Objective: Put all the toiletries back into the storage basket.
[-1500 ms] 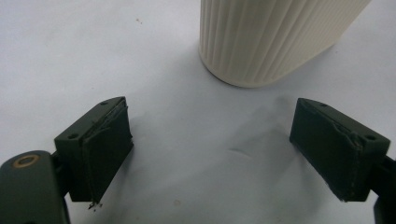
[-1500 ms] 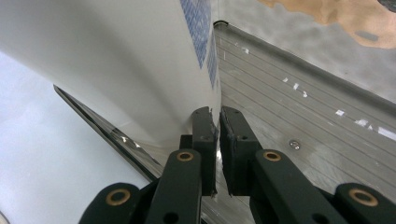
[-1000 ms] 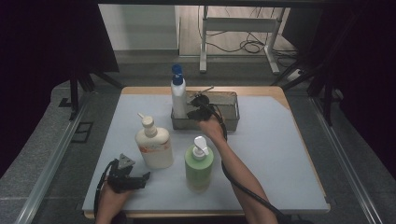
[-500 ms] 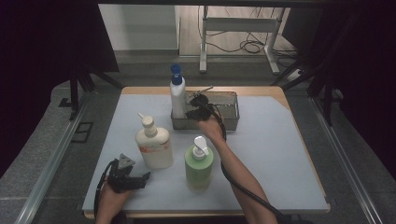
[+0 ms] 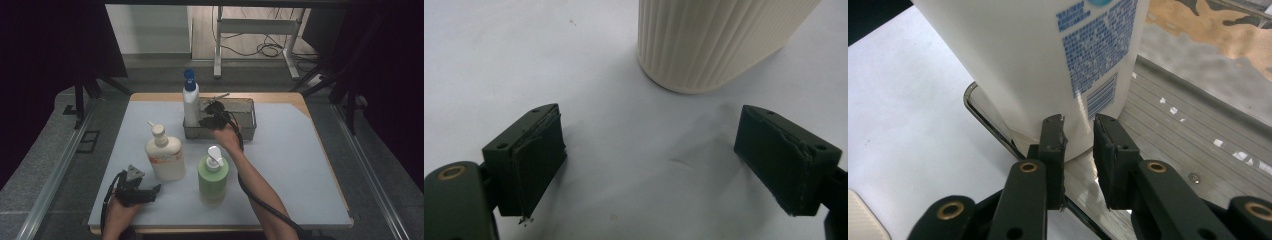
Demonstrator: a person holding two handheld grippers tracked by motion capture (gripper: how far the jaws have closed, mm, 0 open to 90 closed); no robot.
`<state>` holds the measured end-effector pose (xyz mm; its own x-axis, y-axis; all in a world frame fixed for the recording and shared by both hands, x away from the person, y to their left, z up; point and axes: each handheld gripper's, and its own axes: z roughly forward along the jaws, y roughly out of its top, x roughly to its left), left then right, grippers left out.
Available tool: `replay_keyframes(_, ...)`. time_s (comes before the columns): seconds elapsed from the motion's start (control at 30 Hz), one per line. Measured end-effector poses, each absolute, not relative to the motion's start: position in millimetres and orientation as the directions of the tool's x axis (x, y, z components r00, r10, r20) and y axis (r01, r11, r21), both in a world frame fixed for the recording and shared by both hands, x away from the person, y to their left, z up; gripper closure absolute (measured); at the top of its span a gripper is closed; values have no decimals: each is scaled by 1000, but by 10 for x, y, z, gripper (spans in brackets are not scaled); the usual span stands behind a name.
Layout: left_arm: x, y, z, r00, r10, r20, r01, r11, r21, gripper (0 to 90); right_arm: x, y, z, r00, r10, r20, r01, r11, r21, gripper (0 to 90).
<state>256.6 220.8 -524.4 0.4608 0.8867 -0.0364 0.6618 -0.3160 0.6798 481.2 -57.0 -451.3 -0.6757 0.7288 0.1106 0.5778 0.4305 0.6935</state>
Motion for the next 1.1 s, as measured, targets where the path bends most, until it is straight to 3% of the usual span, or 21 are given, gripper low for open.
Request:
replay_keyframes(0.7, 2565, 2209, -5243, 461, 887, -37, 662, -316, 680, 122, 4627, -674, -4334, -734, 677, 56, 490, 470, 734, 390)
replay_keyframes(1.1, 2565, 2209, -5245, 461, 887, -38, 661, -314, 682, 122, 4504, -828, -4301, -756, 653, 42, 463, 488, 740, 268)
